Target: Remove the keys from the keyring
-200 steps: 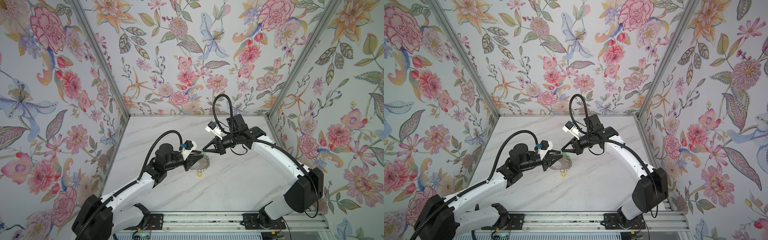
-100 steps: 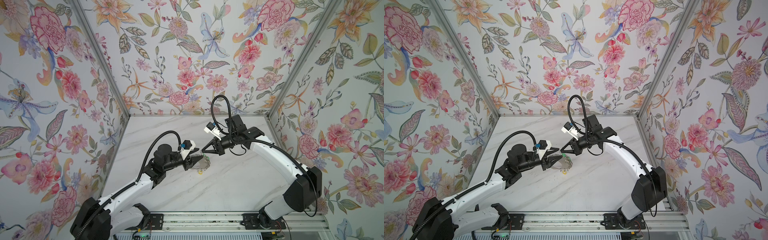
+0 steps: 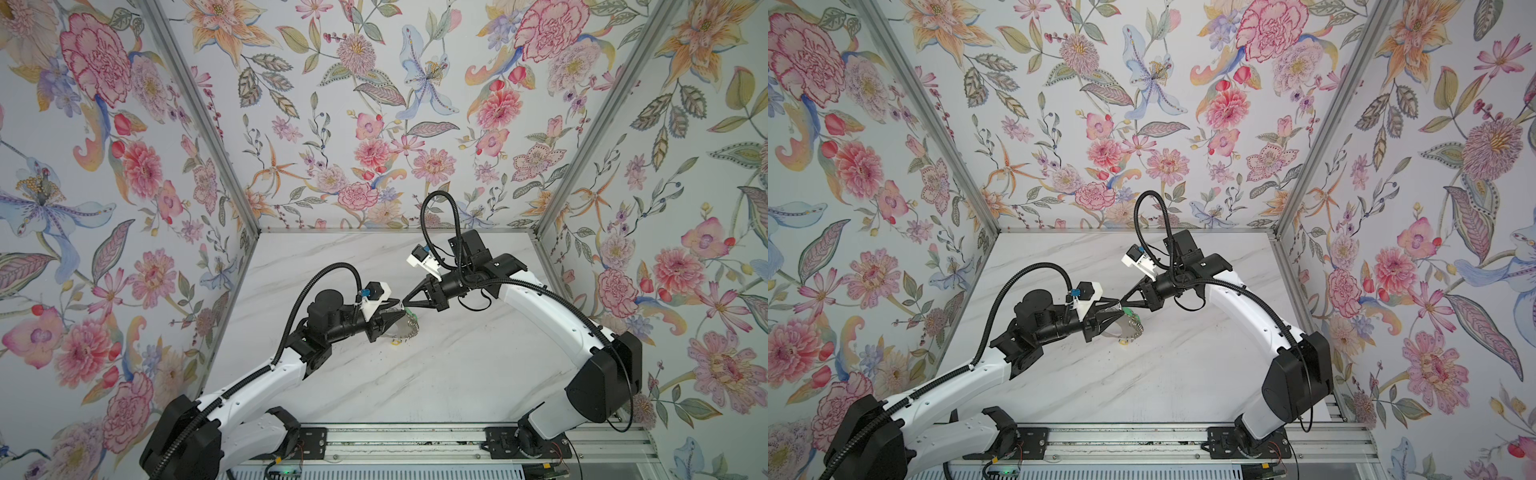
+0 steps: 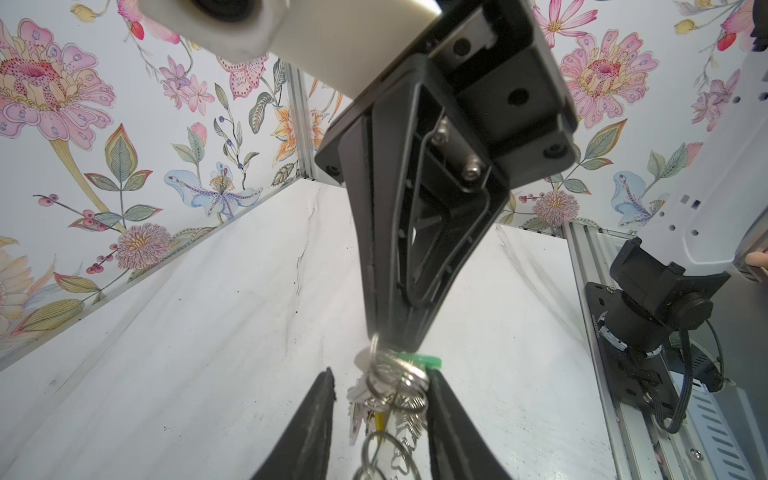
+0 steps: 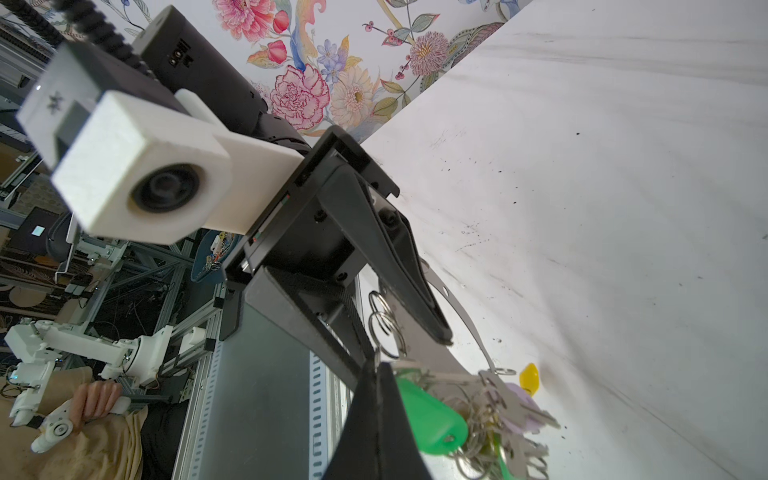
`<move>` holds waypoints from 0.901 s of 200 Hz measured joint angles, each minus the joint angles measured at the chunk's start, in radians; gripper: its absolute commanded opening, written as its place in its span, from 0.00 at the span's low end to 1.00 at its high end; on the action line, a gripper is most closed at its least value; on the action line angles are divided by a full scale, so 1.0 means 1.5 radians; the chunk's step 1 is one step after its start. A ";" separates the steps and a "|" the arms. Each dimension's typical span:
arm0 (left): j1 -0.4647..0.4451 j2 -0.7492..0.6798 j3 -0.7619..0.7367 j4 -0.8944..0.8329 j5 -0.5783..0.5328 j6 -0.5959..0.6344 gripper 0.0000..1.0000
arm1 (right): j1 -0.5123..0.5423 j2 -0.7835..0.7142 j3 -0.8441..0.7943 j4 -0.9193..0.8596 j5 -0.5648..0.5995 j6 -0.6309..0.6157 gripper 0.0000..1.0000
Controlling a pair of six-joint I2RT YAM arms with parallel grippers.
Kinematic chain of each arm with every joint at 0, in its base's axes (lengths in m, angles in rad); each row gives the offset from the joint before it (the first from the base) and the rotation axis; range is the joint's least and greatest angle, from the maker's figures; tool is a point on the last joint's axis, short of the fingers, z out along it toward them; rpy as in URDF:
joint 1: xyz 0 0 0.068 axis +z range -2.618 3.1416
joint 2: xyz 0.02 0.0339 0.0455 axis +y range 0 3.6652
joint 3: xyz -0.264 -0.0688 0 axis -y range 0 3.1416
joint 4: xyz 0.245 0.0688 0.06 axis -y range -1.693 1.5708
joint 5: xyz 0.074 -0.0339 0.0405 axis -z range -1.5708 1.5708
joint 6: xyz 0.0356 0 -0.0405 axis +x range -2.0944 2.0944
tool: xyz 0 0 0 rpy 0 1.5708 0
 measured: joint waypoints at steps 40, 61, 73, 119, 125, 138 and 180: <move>-0.008 0.000 0.000 0.014 0.000 0.000 0.33 | 0.000 0.000 0.007 -0.001 -0.008 0.000 0.00; -0.009 0.000 0.000 0.014 0.000 0.001 0.30 | 0.000 0.001 0.010 -0.001 -0.008 0.000 0.00; -0.009 0.000 0.000 0.014 0.000 0.001 0.29 | 0.000 0.001 0.011 -0.003 -0.008 0.000 0.00; -0.009 -0.001 0.000 0.014 -0.003 0.001 0.29 | -0.001 0.001 0.015 -0.003 -0.006 0.000 0.00; -0.009 -0.002 0.000 0.014 -0.003 0.001 0.30 | -0.001 0.001 0.016 -0.004 -0.005 0.000 0.00; -0.009 -0.002 0.000 0.015 -0.004 0.001 0.33 | -0.001 0.001 0.018 -0.005 -0.005 0.000 0.00; -0.009 -0.003 0.000 0.013 -0.015 0.003 0.36 | -0.001 0.001 0.026 -0.005 -0.006 0.000 0.00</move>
